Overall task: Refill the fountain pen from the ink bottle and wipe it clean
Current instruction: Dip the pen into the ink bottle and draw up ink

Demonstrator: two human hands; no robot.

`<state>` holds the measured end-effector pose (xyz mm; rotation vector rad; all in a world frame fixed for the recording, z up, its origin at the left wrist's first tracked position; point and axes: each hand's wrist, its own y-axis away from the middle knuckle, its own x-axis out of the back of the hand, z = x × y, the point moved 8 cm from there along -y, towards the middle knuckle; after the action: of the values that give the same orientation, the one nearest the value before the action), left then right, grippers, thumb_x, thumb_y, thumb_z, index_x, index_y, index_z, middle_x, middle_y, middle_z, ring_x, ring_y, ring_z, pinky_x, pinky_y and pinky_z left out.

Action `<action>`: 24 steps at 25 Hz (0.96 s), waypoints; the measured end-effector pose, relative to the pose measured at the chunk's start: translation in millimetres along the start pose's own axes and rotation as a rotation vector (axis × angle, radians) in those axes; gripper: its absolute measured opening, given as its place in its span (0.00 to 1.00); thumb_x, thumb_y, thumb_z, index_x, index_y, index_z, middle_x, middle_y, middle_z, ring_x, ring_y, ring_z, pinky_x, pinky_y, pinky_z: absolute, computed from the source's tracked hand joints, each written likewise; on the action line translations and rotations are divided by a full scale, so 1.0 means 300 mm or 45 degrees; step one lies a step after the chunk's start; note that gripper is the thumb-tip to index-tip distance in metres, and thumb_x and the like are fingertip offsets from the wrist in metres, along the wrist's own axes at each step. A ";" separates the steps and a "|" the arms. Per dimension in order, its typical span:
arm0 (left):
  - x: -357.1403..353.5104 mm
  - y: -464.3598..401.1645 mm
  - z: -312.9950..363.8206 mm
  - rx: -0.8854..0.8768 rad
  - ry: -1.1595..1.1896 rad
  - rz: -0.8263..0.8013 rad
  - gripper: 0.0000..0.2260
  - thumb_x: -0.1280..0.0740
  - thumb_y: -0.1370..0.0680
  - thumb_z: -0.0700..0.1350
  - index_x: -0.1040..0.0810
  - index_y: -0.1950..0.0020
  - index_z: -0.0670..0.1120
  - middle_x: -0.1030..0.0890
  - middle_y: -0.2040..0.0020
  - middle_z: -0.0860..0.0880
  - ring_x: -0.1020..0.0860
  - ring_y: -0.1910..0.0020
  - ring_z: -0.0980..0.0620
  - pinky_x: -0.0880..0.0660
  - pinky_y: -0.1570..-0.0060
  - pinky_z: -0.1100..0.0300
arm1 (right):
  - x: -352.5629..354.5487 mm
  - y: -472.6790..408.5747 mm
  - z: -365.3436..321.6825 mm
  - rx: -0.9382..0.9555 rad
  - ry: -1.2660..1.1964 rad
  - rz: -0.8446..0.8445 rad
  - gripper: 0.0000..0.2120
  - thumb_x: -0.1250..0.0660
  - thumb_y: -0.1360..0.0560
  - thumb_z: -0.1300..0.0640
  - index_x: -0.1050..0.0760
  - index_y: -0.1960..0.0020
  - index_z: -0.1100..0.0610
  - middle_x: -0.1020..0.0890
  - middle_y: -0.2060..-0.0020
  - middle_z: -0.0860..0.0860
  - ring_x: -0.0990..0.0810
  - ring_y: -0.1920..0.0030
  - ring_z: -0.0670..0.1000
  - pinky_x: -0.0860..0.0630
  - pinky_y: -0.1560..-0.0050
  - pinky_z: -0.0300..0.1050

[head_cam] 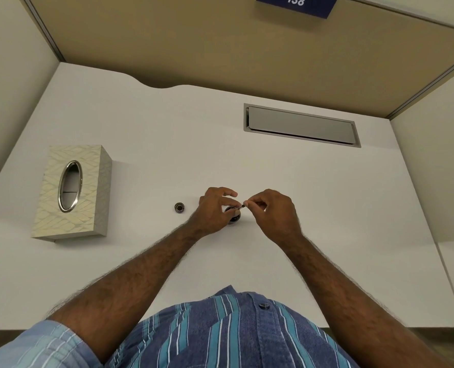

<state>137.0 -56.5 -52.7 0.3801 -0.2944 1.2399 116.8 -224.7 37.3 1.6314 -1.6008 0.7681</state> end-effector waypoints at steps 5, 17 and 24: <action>-0.003 -0.006 0.001 -0.005 -0.056 -0.002 0.05 0.24 0.24 0.47 0.14 0.50 0.56 0.21 0.38 0.61 0.27 0.30 0.53 0.39 0.28 0.42 | -0.005 -0.014 -0.001 -0.033 0.075 0.015 0.10 0.26 0.22 0.46 0.17 0.58 0.50 0.17 0.63 0.44 0.21 0.62 0.45 0.27 0.61 0.42; -0.002 -0.011 0.003 -0.057 -0.150 0.016 0.05 0.24 0.24 0.50 0.12 0.49 0.56 0.23 0.39 0.64 0.32 0.32 0.55 0.37 0.30 0.44 | 0.002 -0.011 -0.016 0.014 0.054 -0.040 0.07 0.25 0.22 0.49 0.14 0.55 0.51 0.15 0.59 0.45 0.19 0.58 0.46 0.22 0.54 0.46; -0.002 -0.018 -0.002 -0.068 -0.142 0.029 0.05 0.23 0.25 0.50 0.12 0.50 0.57 0.23 0.40 0.66 0.31 0.33 0.56 0.36 0.30 0.42 | -0.003 -0.026 -0.018 -0.021 0.092 -0.044 0.10 0.25 0.22 0.46 0.15 0.56 0.51 0.17 0.61 0.44 0.21 0.60 0.46 0.26 0.57 0.43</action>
<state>142.0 -58.4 -54.1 0.4014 -0.4276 1.2331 124.9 -219.9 39.0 1.5976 -1.5214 0.7851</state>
